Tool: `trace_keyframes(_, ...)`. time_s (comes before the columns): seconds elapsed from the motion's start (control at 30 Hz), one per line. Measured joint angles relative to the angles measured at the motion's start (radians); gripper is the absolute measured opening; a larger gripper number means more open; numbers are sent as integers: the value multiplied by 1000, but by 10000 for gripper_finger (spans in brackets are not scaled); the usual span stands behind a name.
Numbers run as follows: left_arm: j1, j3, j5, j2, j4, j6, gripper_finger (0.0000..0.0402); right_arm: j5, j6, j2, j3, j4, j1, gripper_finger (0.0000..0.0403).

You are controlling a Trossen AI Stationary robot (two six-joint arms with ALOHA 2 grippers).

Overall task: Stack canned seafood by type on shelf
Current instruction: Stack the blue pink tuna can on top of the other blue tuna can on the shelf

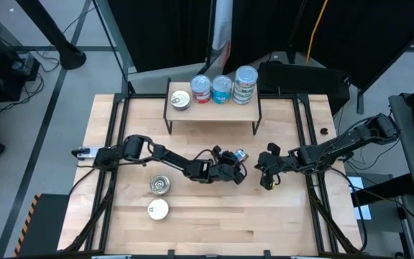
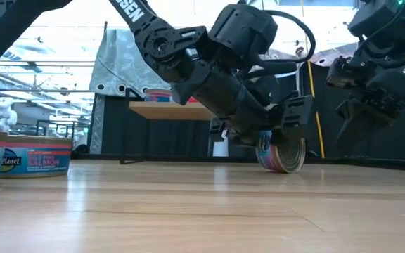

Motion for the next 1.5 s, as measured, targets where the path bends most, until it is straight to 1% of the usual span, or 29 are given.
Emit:
trace_keyframes(0.1, -20, -1, -23, -9, -7, 34, 182, 0, 8, 0, 0, -23, 0, 0)
trace_keyframes(0.2, -55, -3, -46, -47, -14, 67, 182, -3, 9, 0, 0, -26, 0, 0)
trace_keyframes(0.27, -76, -3, -49, -95, -48, 85, 182, -4, 9, 0, 0, -26, 0, 0)
trace_keyframes(0.33, -97, -2, -49, -166, -130, 102, 182, -6, 12, 0, 0, -27, 0, 0)
trace_keyframes(0.43, -115, -2, -54, -317, -316, 116, 182, -8, 12, 0, 0, -28, 1, 0)
trace_keyframes(0.6, -111, 0, -97, -628, -658, 155, 182, -8, 13, 0, 0, -24, 16, 0)
trace_keyframes(0.7, -61, 0, -138, -805, -822, 169, 182, -8, 16, 0, 0, -12, 27, 0)
trace_keyframes(0.8, 44, 0, -122, -975, -912, 180, 182, -8, 16, 0, 0, -4, 29, 0)
trace_keyframes(0.83, 92, 0, -76, -1023, -927, 179, 182, -8, 16, 0, 0, -2, 29, 0)
trace_keyframes(0.87, 144, 0, -3, -1068, -941, 179, 182, -8, 18, 0, 0, -2, 29, 0)
trace_keyframes(0.97, 329, 0, 286, -1169, -954, 146, 182, -8, 23, 0, 0, -2, 29, 0)
trace_keyframes(1.03, 453, 0, 468, -1210, -953, 118, 182, -8, 26, 0, 0, -2, 29, 0)
trace_keyframes(1.1, 572, 0, 596, -1228, -946, 82, 182, -8, 27, 0, 0, -2, 29, 0)
trace_keyframes(1.2, 708, 0, 753, -1212, -952, 43, 182, -8, 27, 0, 0, -3, 29, 0)
trace_keyframes(1.23, 741, 0, 820, -1195, -953, 29, 182, -8, 27, 0, 0, -3, 29, 0)
trace_keyframes(1.33, 835, -1, 1066, -1129, -978, -6, 182, -8, 27, 0, 0, -3, 29, 0)
trace_keyframes(1.37, 864, -1, 1131, -1107, -992, -7, 182, -8, 27, 0, 0, -3, 29, 0)
trace_keyframes(1.43, 905, -1, 1216, -1061, -1014, -6, 182, -8, 26, 0, 0, -3, 29, 0)
trace_keyframes(1.5, 933, 0, 1273, -1010, -1054, 15, 182, -8, 18, 0, 0, -3, 29, 0)
